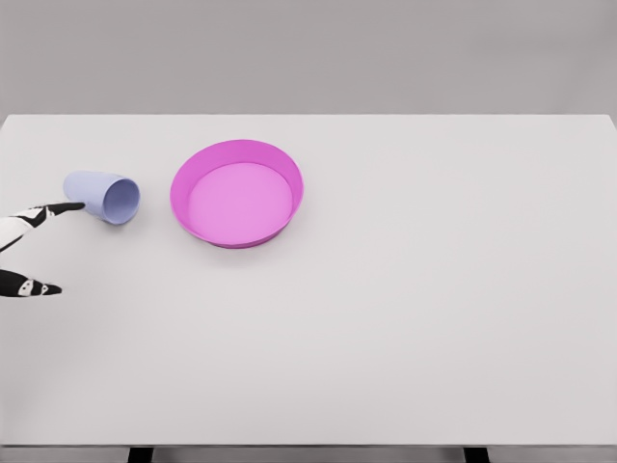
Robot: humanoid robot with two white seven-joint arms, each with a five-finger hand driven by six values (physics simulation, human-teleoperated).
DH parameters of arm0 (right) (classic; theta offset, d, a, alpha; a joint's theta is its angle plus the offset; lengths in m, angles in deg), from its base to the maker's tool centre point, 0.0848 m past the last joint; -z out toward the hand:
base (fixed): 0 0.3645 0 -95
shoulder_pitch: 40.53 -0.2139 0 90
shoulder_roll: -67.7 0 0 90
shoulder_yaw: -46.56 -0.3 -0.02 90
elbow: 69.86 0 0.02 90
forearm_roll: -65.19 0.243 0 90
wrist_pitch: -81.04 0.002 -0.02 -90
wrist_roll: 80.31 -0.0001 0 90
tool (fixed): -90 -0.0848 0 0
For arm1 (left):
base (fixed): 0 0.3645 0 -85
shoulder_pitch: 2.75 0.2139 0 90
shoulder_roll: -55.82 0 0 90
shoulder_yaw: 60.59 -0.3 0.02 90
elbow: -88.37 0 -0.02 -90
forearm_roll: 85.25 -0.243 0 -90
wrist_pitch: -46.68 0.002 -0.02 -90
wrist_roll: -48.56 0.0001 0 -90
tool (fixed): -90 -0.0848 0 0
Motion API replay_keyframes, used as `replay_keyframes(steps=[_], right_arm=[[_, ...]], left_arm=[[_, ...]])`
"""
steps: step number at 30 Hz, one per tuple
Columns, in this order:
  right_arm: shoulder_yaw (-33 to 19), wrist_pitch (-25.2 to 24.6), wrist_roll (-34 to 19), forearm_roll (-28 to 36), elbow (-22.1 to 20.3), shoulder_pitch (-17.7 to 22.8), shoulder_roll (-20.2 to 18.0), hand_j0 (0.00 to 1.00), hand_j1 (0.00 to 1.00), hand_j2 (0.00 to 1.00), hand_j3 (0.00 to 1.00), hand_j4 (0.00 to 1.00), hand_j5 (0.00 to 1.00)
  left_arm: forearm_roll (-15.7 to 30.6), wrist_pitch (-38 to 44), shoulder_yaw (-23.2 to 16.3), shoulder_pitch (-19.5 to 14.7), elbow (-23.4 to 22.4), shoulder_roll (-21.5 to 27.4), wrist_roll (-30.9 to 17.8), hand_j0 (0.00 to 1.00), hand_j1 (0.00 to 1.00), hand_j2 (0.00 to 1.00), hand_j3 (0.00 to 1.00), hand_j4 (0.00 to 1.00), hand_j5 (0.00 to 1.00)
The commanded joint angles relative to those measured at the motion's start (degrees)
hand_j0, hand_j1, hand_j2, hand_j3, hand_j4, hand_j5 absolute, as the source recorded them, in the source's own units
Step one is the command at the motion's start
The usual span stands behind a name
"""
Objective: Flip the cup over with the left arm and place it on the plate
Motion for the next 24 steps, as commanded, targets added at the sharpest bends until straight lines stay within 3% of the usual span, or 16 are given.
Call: replay_keyframes(steps=[1,2,3,7,8,11,14,15,18,21,24], right_arm=[[0.0,0.0,0.01,0.0,0.0,0.0,0.0,1.0,1.0,1.0,1.0,1.0,1.0],[0.0,0.0,0.01,0.0,0.0,0.0,0.0,1.0,1.0,1.0,1.0,1.0,1.0],[0.0,0.0,0.01,0.0,0.0,0.0,0.0,1.0,1.0,1.0,1.0,1.0,1.0],[0.0,0.0,0.01,0.0,0.0,0.0,0.0,1.0,1.0,1.0,1.0,1.0,1.0],[0.0,0.0,0.01,0.0,0.0,0.0,0.0,1.0,1.0,1.0,1.0,1.0,1.0],[0.0,0.0,0.01,0.0,0.0,0.0,0.0,1.0,1.0,1.0,1.0,1.0,1.0],[0.0,0.0,0.01,0.0,0.0,0.0,0.0,1.0,1.0,1.0,1.0,1.0,1.0],[0.0,0.0,0.01,0.0,0.0,0.0,0.0,1.0,1.0,1.0,1.0,1.0,1.0],[0.0,0.0,0.01,0.0,0.0,0.0,0.0,1.0,1.0,1.0,1.0,1.0,1.0],[0.0,0.0,0.01,0.0,0.09,0.0,0.0,1.0,1.0,1.0,1.0,1.0,1.0],[0.0,0.0,0.01,0.0,0.0,0.0,0.0,1.0,1.0,1.0,1.0,1.0,1.0]], left_arm=[[-0.04,0.11,-0.06,0.0,-1.78,1.4,-1.22,1.0,1.0,1.0,1.0,1.0,1.0],[-0.12,0.11,-0.58,-0.35,-5.2,5.18,-1.31,1.0,1.0,1.0,1.0,1.0,1.0],[-0.47,0.11,-0.85,-0.96,-8.53,5.18,-1.31,1.0,1.0,1.0,1.0,1.0,1.0],[-5.4,0.11,-1.38,-7.03,-14.26,5.09,-1.31,1.0,1.0,1.0,1.0,1.0,1.0],[-6.27,0.11,-1.38,-7.64,-14.79,5.09,-1.31,1.0,1.0,1.0,1.0,1.0,1.0],[-16.12,0.11,-5.15,-15.55,-15.67,3.34,-1.31,1.0,1.0,1.0,1.0,1.0,1.0],[-16.74,0.11,-10.6,-20.83,-17.86,2.63,-1.31,1.0,1.0,1.0,1.0,1.0,1.0],[-16.56,0.11,-10.87,-22.84,-18.22,2.9,-1.31,1.0,1.0,1.0,1.0,1.0,1.0],[-17.0,0.11,-11.22,-24.52,-18.04,2.72,-1.31,1.0,1.0,1.0,1.0,1.0,1.0],[-22.18,0.11,-12.98,-27.42,-18.31,2.2,-1.4,1.0,1.0,1.0,1.0,1.0,1.0],[-27.89,0.11,-13.68,-32.17,-18.39,-2.46,-1.4,1.0,1.0,1.0,1.0,1.0,1.0]])
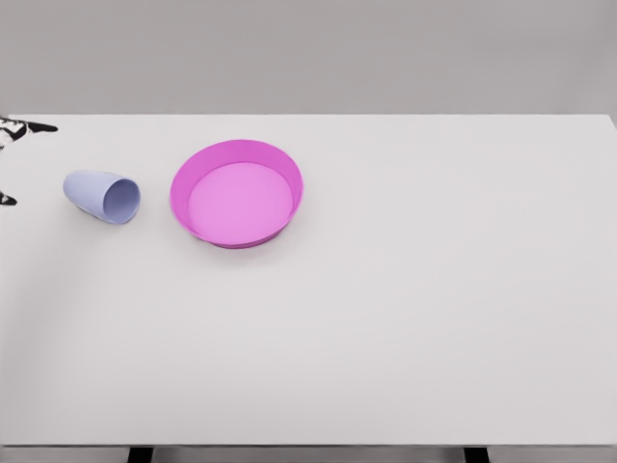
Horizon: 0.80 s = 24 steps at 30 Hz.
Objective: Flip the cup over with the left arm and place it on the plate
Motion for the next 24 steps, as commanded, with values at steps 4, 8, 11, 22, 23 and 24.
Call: replay_keyframes(steps=[4,8,11,22,23,24], right_arm=[[0.0,0.0,0.0,0.0,0.0,0.0,0.0,1.0,1.0,1.0,1.0,1.0,1.0],[0.0,0.0,0.0,0.0,0.0,0.0,0.0,1.0,1.0,1.0,1.0,1.0,1.0],[0.0,0.0,-0.09,0.0,0.0,0.0,0.0,1.0,1.0,1.0,1.0,1.0,1.0],[0.0,0.0,0.0,0.0,0.0,0.0,0.0,1.0,1.0,1.0,1.0,1.0,1.0],[0.0,0.0,0.0,0.0,0.08,0.0,0.0,1.0,1.0,1.0,1.0,1.0,1.0],[0.0,0.0,-0.09,0.0,0.0,0.0,0.0,1.0,1.0,1.0,1.0,1.0,1.0]], left_arm=[[-7.51,0.08,-0.76,-1.67,-2.12,-7.04,-0.08,1.0,1.0,1.0,1.0,1.0,1.0],[-7.51,0.08,-0.76,-1.67,-1.94,-7.04,-0.08,1.0,1.0,1.0,1.0,1.0,1.0],[-7.6,0.08,-0.76,-1.93,-1.76,-7.92,0.01,1.0,1.0,1.0,1.0,1.0,1.0],[-7.95,0.08,-4.89,-3.08,-3.34,-10.38,-0.08,1.0,1.0,1.0,1.0,1.0,1.0],[-7.95,0.08,-5.24,-3.08,-3.79,-10.38,-0.08,1.0,1.0,1.0,1.0,1.0,1.0],[-7.95,0.08,-5.5,-3.08,-3.79,-10.38,-0.08,1.0,1.0,1.0,1.0,1.0,1.0]])
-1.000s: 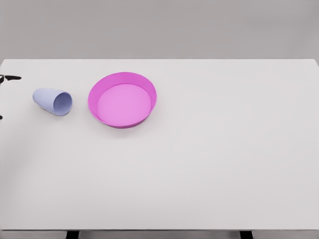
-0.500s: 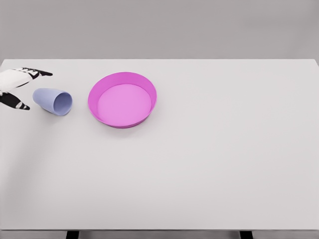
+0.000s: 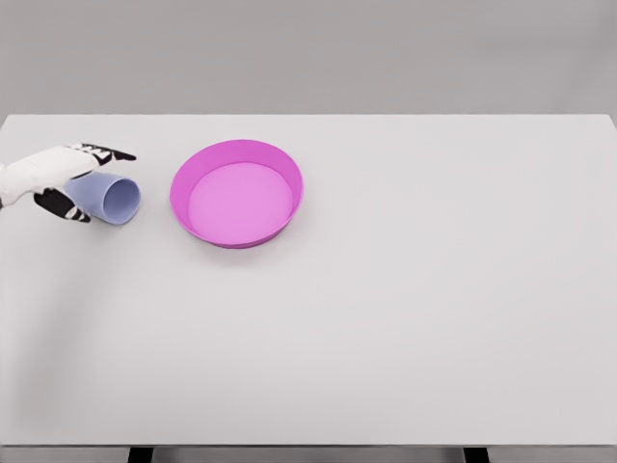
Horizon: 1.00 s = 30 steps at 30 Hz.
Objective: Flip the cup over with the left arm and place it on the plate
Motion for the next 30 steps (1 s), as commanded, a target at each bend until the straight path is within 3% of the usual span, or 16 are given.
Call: replay_keyframes(steps=[1,25,30], right_arm=[[0.0,0.0,0.01,0.0,-0.02,0.0,0.0,1.0,1.0,1.0,1.0,1.0,1.0],[0.0,0.0,0.01,0.0,-0.02,0.0,0.0,1.0,1.0,1.0,1.0,1.0,1.0],[0.0,0.0,-0.07,0.0,-0.02,0.0,0.0,1.0,1.0,1.0,1.0,1.0,1.0]], left_arm=[[0.44,0.14,-0.66,0.0,-0.5,-0.11,0.03,1.0,1.0,1.0,1.0,1.0,1.0],[0.44,0.14,-1.36,-0.09,-3.31,-1.52,0.03,0.96,0.96,0.96,0.96,0.96,0.96],[0.53,0.14,-1.97,-0.09,-3.31,-1.52,0.03,0.84,0.84,0.84,0.84,0.84,0.84]])
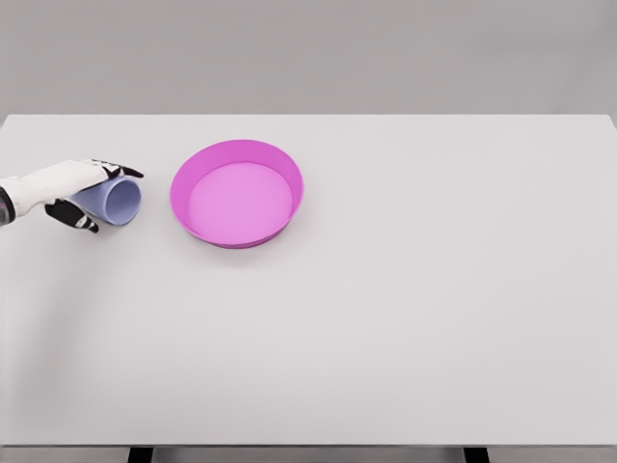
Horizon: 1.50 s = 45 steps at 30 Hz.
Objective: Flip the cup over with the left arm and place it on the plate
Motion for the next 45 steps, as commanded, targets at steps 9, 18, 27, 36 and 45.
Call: replay_keyframes(steps=[9,18,27,36,45], right_arm=[[0.0,0.0,-0.04,0.0,0.0,0.0,0.0,1.0,1.0,1.0,1.0,1.0,1.0],[0.0,0.0,0.04,0.0,0.0,0.0,0.0,1.0,1.0,1.0,1.0,1.0,1.0],[0.0,0.0,0.04,0.0,0.0,0.0,0.0,1.0,1.0,1.0,1.0,1.0,1.0],[0.0,0.0,-0.04,0.0,0.0,0.0,0.0,1.0,1.0,1.0,1.0,1.0,1.0],[0.0,0.0,0.04,0.0,0.0,0.0,0.0,1.0,1.0,1.0,1.0,1.0,1.0]], left_arm=[[0.65,-0.07,0.01,-0.35,-0.19,-0.02,0.07,0.7,0.7,0.7,0.7,0.7,0.7],[8.56,-0.07,-0.25,-1.32,-4.4,0.15,0.25,0.7,0.7,0.7,0.7,0.7,0.7],[18.31,-0.07,-2.28,-1.58,-5.19,-0.11,0.25,0.7,0.7,0.7,0.7,0.7,0.7],[23.24,-0.07,-2.45,-1.58,-5.19,-1.34,0.25,0.7,0.7,0.7,0.7,0.7,0.7],[29.13,-0.07,-5.27,-1.85,-5.11,-2.13,0.25,0.7,0.7,0.7,0.7,0.7,0.7]])
